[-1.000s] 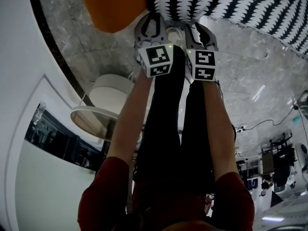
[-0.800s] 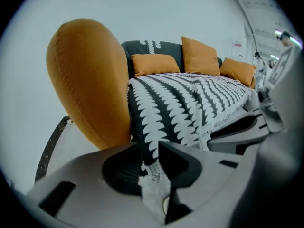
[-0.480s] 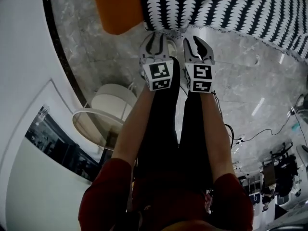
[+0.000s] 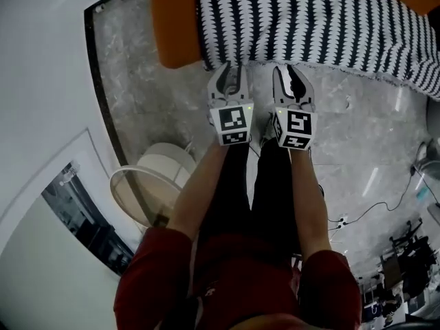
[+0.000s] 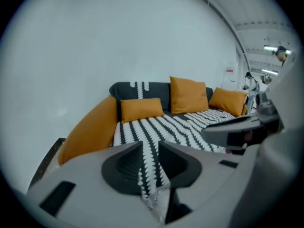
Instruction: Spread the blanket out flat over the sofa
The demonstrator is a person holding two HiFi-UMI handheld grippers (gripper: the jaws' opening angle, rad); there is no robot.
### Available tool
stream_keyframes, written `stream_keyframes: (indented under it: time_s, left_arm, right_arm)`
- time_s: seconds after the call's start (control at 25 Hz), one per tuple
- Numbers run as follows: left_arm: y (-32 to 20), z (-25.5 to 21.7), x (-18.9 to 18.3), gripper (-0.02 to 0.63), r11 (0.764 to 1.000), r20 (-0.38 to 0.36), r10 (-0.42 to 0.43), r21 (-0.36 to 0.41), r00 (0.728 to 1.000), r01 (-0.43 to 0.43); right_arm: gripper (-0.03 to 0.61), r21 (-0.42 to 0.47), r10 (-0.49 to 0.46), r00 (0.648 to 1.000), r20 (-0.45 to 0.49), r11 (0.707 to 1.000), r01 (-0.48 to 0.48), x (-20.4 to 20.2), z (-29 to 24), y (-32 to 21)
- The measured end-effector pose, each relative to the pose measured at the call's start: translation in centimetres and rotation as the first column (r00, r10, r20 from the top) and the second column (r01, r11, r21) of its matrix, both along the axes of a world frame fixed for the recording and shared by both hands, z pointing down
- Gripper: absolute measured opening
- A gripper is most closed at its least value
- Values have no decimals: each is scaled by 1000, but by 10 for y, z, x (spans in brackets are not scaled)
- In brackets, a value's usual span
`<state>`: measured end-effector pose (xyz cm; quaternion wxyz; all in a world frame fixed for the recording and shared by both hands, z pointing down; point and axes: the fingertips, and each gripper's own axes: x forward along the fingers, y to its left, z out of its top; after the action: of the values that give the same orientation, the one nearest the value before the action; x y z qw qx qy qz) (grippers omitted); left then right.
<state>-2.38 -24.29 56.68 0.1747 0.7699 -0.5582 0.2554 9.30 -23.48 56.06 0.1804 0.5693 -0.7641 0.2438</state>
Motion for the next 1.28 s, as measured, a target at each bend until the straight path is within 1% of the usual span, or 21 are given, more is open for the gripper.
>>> stream_keyframes:
  time_s: [0.12, 0.2, 0.36, 0.4, 0.52, 0.6, 0.68, 0.8, 0.92, 1.04, 1.2, 1.28]
  left_arm:
    - [-7, -53, 19, 95, 997, -19, 9, 71, 1000, -7]
    - [-7, -89, 29, 95, 994, -46, 4, 113, 999, 1]
    - [-8, -159, 49, 95, 980, -103, -13, 196, 995, 34]
    - [-3, -177, 55, 95, 977, -110, -16, 211, 994, 39]
    - [11, -227, 72, 95, 965, -117, -14, 259, 993, 44]
    - [16, -261, 83, 95, 952, -117, -9, 304, 993, 44]
    - [21, -296, 90, 97, 935, -118, -11, 351, 993, 52]
    - [33, -343, 89, 100, 915, -117, -49, 392, 992, 92]
    - [44, -382, 87, 110, 904, -120, -75, 410, 990, 118]
    - [59, -418, 84, 120, 890, -128, -65, 441, 990, 115]
    - [74, -466, 76, 129, 859, -141, -31, 502, 989, 99]
    - [79, -487, 69, 130, 842, -133, -12, 534, 991, 82]
  right_arm:
    - [126, 89, 19, 1000, 6, 996, -20, 19, -56, -8]
    - [126, 142, 26, 1000, 18, 989, -28, 29, -92, -10]
    - [124, 261, 1, 1000, 8, 965, -4, 48, -166, -12]
    - [126, 276, -3, 1000, 12, 961, 0, 53, -184, -8]
    - [126, 281, -23, 999, 32, 960, 13, 70, -233, 11]
    - [126, 323, -49, 999, 7, 945, 44, 78, -270, 18]
    - [126, 384, -65, 998, -13, 921, 64, 86, -310, 25]
    - [126, 443, -58, 998, -25, 894, 63, 97, -363, 36]
    - [126, 464, -32, 999, -12, 885, 34, 109, -408, 43]
    - [126, 514, -7, 1000, 0, 858, 7, 118, -452, 55]
    - [126, 574, 21, 1000, 14, 819, -25, 123, -500, 73]
    - [126, 596, 32, 999, 19, 802, -37, 119, -518, 80]
